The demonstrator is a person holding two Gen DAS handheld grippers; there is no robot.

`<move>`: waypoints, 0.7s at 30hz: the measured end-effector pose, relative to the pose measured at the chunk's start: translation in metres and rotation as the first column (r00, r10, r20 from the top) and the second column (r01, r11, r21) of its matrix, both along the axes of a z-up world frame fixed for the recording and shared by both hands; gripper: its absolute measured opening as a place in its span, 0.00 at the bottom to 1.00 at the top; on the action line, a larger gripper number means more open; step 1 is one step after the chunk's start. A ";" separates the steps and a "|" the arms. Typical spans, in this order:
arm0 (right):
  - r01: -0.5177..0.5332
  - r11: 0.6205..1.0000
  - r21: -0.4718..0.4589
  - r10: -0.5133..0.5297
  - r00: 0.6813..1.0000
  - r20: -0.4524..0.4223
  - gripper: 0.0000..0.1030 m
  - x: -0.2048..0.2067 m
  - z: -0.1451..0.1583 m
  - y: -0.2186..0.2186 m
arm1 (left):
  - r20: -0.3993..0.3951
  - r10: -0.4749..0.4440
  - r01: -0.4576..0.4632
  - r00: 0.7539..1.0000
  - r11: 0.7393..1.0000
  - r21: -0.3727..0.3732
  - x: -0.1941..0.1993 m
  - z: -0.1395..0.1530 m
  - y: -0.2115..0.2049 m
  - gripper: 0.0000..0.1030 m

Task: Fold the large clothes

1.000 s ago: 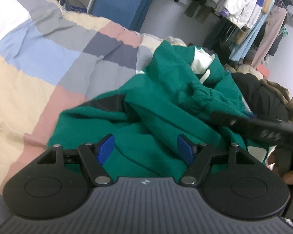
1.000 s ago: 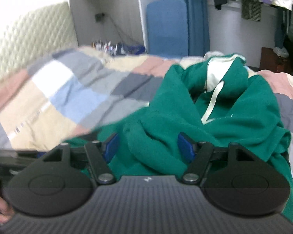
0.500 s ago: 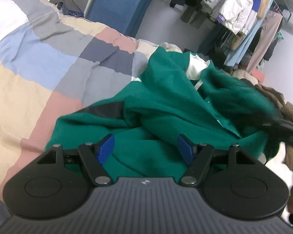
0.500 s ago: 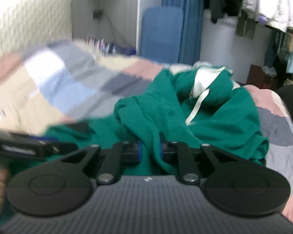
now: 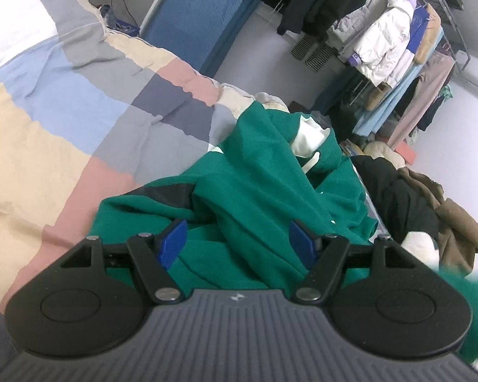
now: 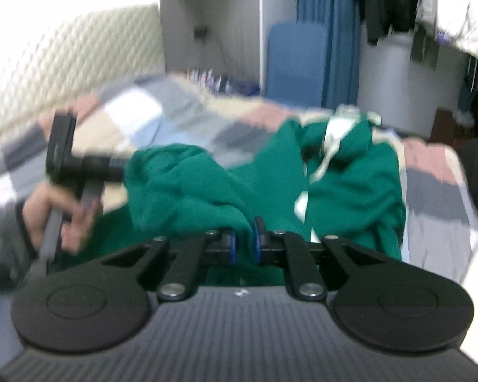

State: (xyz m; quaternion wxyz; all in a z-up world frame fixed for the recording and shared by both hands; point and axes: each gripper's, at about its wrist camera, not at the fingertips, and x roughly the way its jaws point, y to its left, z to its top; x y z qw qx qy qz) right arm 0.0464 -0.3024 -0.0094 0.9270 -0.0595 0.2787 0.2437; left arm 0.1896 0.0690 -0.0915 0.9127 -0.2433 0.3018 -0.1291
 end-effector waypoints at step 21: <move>0.233 0.961 0.150 -0.179 0.935 -0.306 0.72 0.002 0.005 -0.126 | -0.074 -0.005 -0.004 0.997 0.992 -0.125 0.037 -0.021 0.000 0.73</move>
